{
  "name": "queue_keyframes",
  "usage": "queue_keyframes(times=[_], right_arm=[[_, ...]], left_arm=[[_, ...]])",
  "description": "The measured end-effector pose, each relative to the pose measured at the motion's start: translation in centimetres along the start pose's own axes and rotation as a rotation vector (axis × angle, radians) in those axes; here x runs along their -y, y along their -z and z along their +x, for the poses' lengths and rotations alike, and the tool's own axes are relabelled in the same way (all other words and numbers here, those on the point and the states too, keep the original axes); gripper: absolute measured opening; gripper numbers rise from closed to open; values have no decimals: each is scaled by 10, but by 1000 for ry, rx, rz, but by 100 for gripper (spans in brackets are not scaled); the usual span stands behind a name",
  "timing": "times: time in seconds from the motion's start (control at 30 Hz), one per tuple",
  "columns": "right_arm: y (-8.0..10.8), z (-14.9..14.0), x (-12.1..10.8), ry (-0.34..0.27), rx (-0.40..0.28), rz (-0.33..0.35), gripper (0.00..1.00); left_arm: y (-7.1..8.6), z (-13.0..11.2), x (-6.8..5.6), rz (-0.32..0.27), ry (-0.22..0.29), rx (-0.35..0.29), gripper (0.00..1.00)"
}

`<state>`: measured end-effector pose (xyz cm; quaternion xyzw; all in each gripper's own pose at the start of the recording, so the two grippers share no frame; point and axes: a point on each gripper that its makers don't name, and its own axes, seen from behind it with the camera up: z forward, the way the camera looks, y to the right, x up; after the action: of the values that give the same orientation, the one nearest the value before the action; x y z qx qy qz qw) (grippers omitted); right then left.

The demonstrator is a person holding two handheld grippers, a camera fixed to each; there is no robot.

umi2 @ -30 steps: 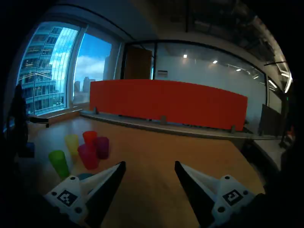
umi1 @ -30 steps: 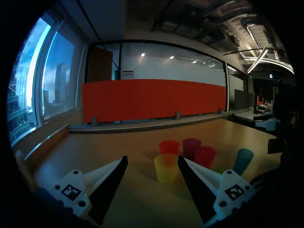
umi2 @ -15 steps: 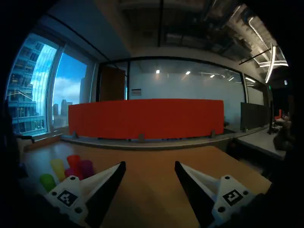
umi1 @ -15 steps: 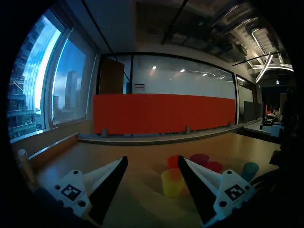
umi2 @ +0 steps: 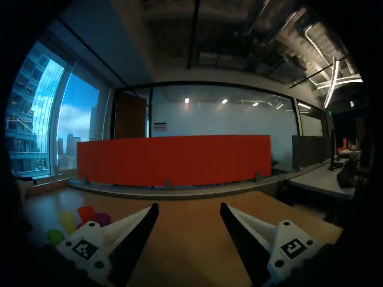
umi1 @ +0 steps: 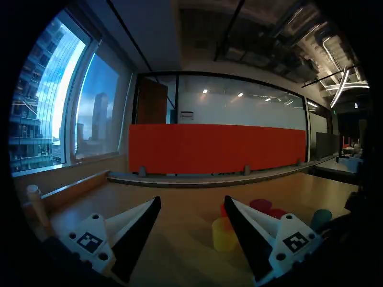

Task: Pour water

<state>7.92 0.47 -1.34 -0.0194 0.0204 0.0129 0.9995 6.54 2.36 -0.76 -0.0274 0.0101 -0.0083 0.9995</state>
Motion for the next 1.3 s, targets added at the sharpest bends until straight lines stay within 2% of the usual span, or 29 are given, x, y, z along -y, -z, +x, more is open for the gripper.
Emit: queue_keyframes(times=[0.3, 0.5, 0.7, 0.93, 1.3], right_arm=[[5, 6, 0, -26, -15, 1, 100], [8, 5, 5, -11, -2, 16, 100], [8, 2, 9, 25, 12, 18, 100], [9, 1, 11, 23, 17, 14, 99], [8, 3, 11, 29, 19, 6, 100]], left_arm=[[0, 3, 7, 40, -2, -24, 98], [-1, -9, 6, 59, -18, -23, 98], [-2, -21, 4, 55, -29, -17, 98], [0, -31, 13, 60, -38, -20, 98], [3, -45, 21, 55, -31, -18, 98]])
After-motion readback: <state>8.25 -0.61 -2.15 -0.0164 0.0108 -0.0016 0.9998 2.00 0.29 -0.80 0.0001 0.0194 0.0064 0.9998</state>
